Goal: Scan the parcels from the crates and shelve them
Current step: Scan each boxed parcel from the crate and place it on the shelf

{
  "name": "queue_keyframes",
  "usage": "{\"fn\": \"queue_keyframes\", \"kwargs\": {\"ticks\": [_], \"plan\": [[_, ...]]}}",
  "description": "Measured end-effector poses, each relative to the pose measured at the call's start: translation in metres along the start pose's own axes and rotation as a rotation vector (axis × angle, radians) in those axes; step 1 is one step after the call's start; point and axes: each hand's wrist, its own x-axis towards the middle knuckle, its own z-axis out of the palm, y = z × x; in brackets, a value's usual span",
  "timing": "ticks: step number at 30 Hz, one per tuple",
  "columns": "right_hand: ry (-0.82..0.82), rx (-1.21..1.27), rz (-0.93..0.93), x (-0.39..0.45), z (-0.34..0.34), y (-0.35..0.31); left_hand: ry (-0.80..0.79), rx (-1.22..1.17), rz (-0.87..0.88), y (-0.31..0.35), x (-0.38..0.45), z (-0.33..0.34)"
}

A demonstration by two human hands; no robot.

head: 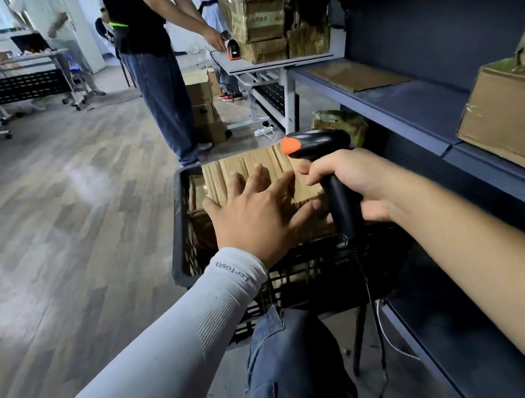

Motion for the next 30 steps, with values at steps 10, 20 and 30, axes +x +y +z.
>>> {"fn": "queue_keyframes", "kwargs": {"ticks": [10, 20, 30], "plan": [[0.159, 0.048, -0.115, -0.078, -0.083, -0.001, 0.168, -0.025, 0.217, 0.1, -0.004, -0.01], [0.362, 0.097, -0.144, -0.15, -0.152, 0.044, 0.189, -0.117, 0.407, 0.179, -0.053, 0.003], [0.605, 0.216, -0.092, -0.195, -0.18, 0.15, 0.153, -0.343, 0.536, 0.212, -0.126, 0.063]]}}
